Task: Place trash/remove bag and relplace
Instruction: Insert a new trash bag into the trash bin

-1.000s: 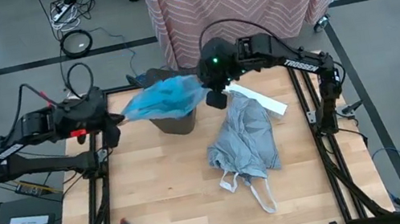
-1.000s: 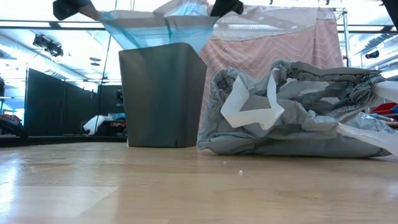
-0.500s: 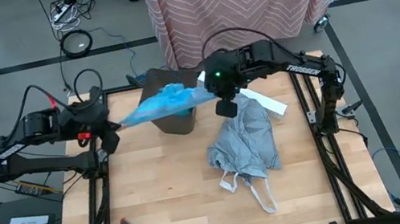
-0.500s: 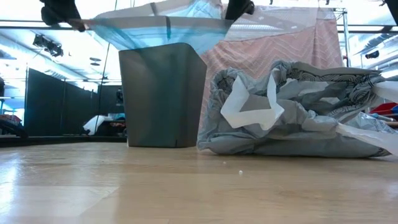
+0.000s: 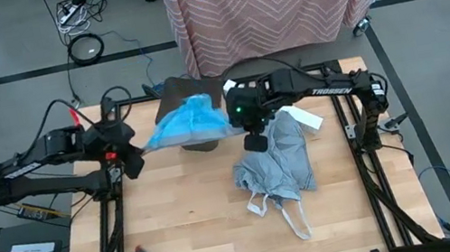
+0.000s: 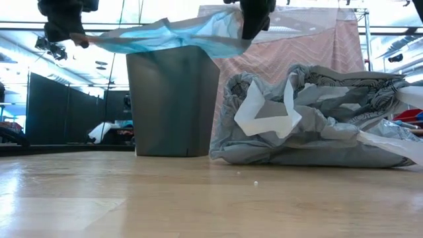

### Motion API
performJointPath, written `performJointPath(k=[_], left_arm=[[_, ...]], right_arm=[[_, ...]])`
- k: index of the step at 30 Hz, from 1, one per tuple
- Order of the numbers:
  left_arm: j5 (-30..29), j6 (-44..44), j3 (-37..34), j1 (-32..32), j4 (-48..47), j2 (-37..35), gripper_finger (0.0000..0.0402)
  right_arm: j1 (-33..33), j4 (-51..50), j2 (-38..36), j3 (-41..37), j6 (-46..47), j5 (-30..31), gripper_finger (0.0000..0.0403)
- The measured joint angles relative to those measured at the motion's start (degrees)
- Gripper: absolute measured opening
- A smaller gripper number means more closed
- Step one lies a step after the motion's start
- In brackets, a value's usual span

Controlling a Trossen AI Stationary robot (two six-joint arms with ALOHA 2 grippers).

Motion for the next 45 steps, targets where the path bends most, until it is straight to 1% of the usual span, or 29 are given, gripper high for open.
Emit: performJointPath(k=[3,6,8,9,12,14,16,20,23,27,30,32,34,36,38,40,42,45], left_arm=[[-0.4,-1.2,0.1,0.0,-1.8,-0.9,0.0005],[1.9,-4.1,2.1,0.0,-4.6,-1.7,0.0005],[1.8,-4.3,2.9,0.0,-5.9,-2.8,0.0005],[-0.3,-4.1,2.9,0.0,-6.0,-3.3,0.0005],[-9.0,-2.0,2.4,0.0,-5.8,-4.1,0.0005],[-10.6,-1.5,1.8,0.0,-5.9,-4.1,0.0005],[-10.4,-1.4,1.2,0.0,-6.0,-4.0,0.0005],[-7.3,-1.6,-1.0,0.0,-6.1,-4.0,0.0005],[-6.5,-1.7,-3.0,0.0,-5.7,-4.0,0.0005],[-6.6,-1.7,-5.6,0.0,-3.4,-4.0,0.0005],[-6.9,-0.9,-7.3,0.0,-1.0,-4.0,0.0005],[-9.4,0.3,-8.1,0.0,0.7,-4.0,0.0005],[-13.3,1.3,-8.3,0.1,2.4,-4.0,0.0005],[-17.0,2.5,-8.3,0.1,4.2,-3.9,0.0005],[-20.9,4.7,-8.3,0.1,4.6,-3.9,0.0005],[-26.5,6.9,-8.3,0.1,4.7,-3.9,0.0005],[-30.8,8.0,-8.3,0.1,5.1,-3.9,0.0005],[-31.8,7.8,-8.0,0.2,4.8,-3.9,0.0005]], right_arm=[[0.1,0.0,0.1,-0.4,0.4,0.1,0.0000],[0.6,-0.7,-0.7,-0.4,1.4,0.0,0.0000],[1.0,-1.3,-1.7,-0.4,1.6,1.5,0.0000],[1.1,-1.4,-2.1,-0.3,1.2,2.6,0.0000],[0.1,-0.7,-2.3,-0.4,1.0,4.7,0.0000],[-0.6,0.3,-2.3,-0.4,1.7,5.0,0.0000],[-1.0,1.0,-2.3,-0.4,2.1,5.0,0.0000],[-1.1,1.5,-2.3,-0.4,2.7,4.8,0.0000],[-1.1,2.1,-2.3,-1.4,3.4,4.8,0.0000],[-1.0,3.2,-2.3,-6.5,4.3,4.1,0.0000],[-1.0,6.5,-2.3,-12.1,4.7,3.8,0.0000],[-1.3,9.2,-2.2,-14.9,4.4,3.9,0.0000],[-2.2,12.2,-2.2,-16.4,3.6,4.0,0.0000],[-3.2,12.9,-2.2,-16.6,3.4,4.6,0.0000],[-4.5,13.0,-2.2,-16.4,3.4,6.7,0.0000],[-5.9,13.6,-2.3,-16.4,3.4,9.3,0.0000],[-7.3,14.2,-2.8,-16.3,3.6,9.8,0.0000],[-8.6,15.0,-4.5,-16.3,3.6,9.3,0.0000]])
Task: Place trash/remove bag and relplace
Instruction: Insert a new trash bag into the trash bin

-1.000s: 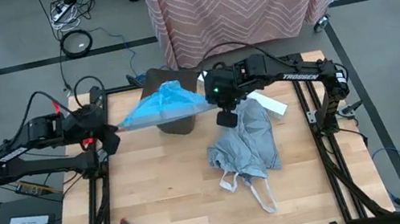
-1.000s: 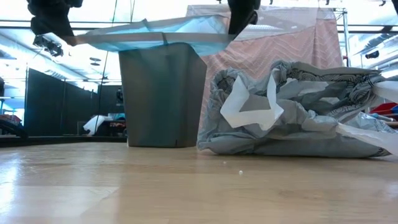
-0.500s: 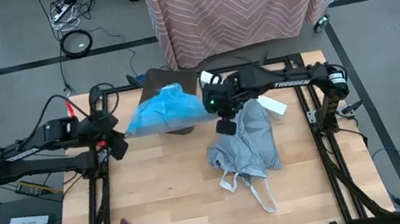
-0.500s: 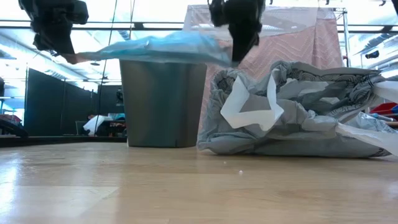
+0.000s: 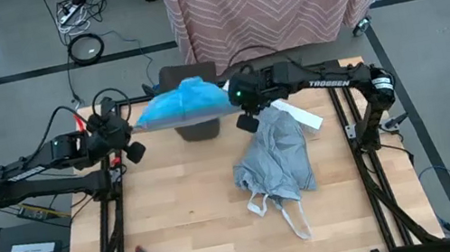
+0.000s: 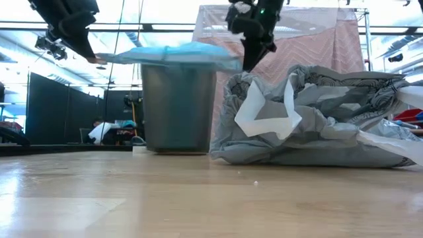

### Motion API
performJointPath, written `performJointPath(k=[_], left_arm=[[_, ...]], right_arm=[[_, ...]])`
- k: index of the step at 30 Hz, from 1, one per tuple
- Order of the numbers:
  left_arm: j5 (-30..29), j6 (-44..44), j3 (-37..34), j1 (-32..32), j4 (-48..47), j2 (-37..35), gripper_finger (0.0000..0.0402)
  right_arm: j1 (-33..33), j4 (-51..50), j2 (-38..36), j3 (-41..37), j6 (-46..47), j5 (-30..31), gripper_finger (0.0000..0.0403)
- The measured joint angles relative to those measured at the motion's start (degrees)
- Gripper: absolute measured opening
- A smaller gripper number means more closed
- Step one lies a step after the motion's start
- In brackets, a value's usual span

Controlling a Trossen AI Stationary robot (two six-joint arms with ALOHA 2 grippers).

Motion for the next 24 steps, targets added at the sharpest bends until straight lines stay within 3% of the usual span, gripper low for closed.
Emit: performJointPath(k=[10,14,24], left_arm=[[-0.3,0.0,0.0,0.0,0.0,0.0,0.0005],[-0.3,-0.3,0.0,0.0,0.1,0.0,0.0005],[-0.3,-0.3,0.0,0.0,1.1,0.4,0.0005]], right_arm=[[-3.8,3.6,-5.1,0.1,-3.8,-3.0,0.0010],[-5.8,4.3,-3.9,-0.1,-3.5,-7.6,0.0037],[-11.7,10.9,-3.4,-2.1,-4.7,-11.0,0.0107]])
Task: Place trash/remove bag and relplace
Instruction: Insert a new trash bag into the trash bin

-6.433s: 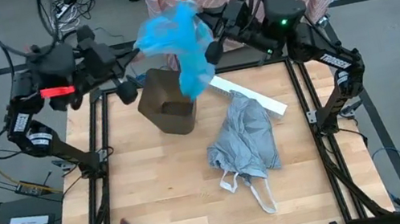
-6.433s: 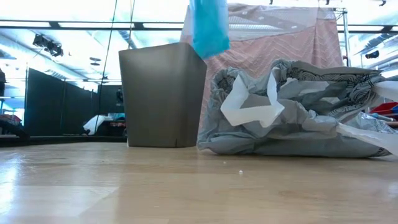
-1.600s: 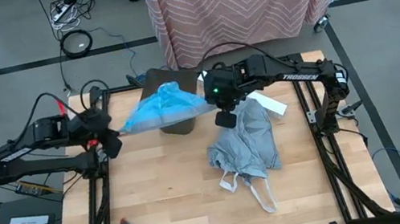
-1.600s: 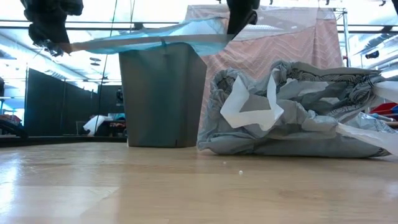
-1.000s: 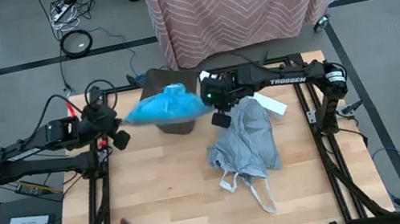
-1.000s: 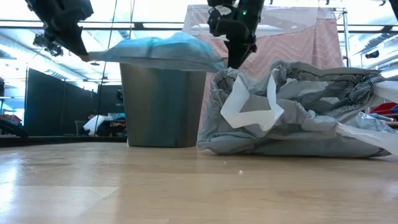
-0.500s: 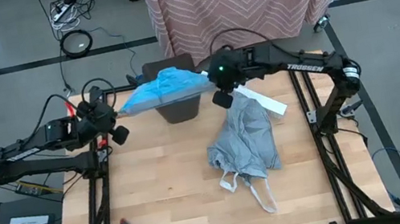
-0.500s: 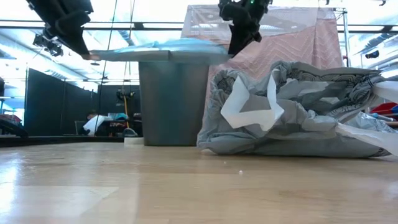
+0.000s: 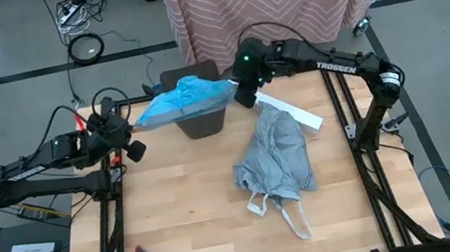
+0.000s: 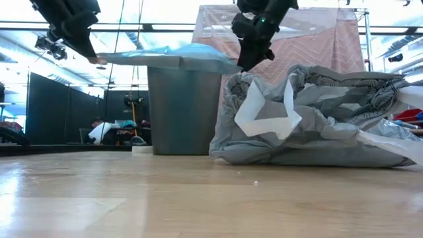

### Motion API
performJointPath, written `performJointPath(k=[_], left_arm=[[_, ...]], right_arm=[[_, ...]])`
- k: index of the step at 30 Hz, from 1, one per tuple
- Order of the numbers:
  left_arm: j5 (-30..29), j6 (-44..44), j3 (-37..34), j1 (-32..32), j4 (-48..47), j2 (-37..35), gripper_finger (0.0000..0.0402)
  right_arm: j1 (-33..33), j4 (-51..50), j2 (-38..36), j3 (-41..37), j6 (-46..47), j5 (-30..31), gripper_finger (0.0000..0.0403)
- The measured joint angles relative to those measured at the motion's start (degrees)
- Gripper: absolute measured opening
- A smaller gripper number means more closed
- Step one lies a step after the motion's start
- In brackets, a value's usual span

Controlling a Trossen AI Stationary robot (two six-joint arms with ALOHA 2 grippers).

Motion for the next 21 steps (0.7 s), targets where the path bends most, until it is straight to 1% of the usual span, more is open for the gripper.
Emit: performJointPath(k=[6,9,14,17,21], left_arm=[[-0.7,0.5,-1.2,1.4,2.0,2.1,0.0005],[0.0,1.3,-2.6,3.3,3.3,4.1,0.0005],[1.3,1.7,-2.6,7.4,4.7,7.9,0.0005],[4.2,1.8,-2.6,8.9,9.1,9.8,0.0005],[6.2,5.6,-2.6,10.1,21.2,12.0,0.0005]], right_arm=[[-2.6,4.0,0.0,0.0,-0.7,-1.5,0.0133],[-3.2,6.0,0.0,0.0,-1.8,-1.6,0.0135],[-3.6,7.9,0.0,0.0,-2.7,-2.0,0.0134],[-3.8,8.1,0.3,-0.5,-2.2,-2.8,0.0136],[-3.8,9.3,1.7,-3.3,-1.9,-3.8,0.0137]])
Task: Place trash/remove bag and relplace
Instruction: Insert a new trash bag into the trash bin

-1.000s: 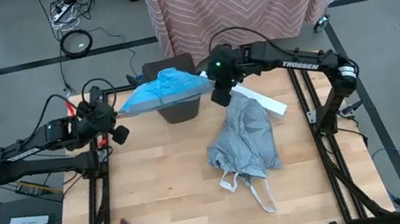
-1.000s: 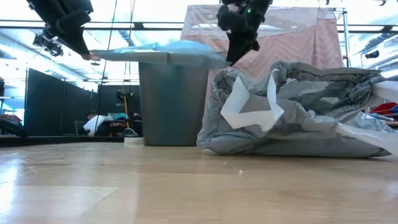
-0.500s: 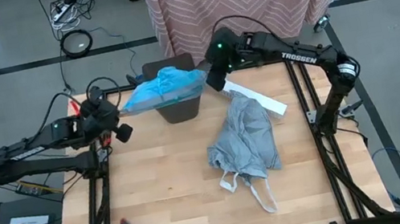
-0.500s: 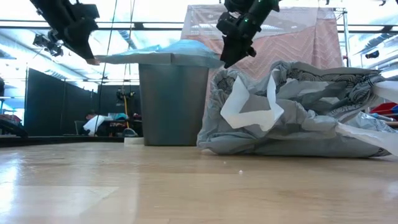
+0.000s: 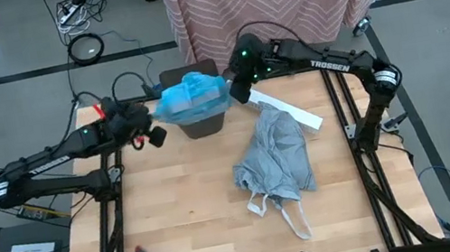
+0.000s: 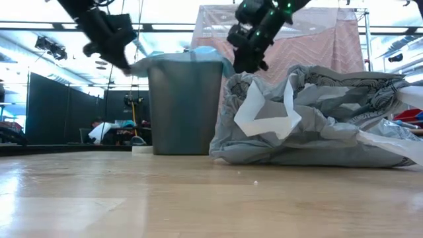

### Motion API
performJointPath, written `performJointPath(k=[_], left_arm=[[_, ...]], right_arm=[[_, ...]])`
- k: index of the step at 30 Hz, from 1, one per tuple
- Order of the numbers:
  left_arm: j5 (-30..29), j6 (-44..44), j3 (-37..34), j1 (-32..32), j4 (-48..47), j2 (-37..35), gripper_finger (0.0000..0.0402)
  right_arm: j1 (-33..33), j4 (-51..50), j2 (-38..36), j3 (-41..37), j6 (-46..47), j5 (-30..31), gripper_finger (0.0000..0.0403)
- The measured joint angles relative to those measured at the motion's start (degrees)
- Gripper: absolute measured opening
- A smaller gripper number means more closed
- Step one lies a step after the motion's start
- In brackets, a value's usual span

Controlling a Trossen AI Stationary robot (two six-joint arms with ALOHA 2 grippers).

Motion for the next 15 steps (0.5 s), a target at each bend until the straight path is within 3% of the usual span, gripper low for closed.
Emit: performJointPath(k=[4,10,15], left_arm=[[3.0,2.3,0.1,2.3,7.3,2.8,0.0005],[3.4,1.9,0.1,5.5,3.7,7.3,0.0005],[4.3,1.8,0.1,6.4,6.5,11.0,0.0005]], right_arm=[[-0.3,1.0,1.2,-2.1,0.6,-0.7,0.0137],[-0.4,3.2,1.2,-3.9,-0.1,-0.7,0.0138],[-0.5,3.1,2.0,-4.1,-1.5,-0.7,0.0139]])
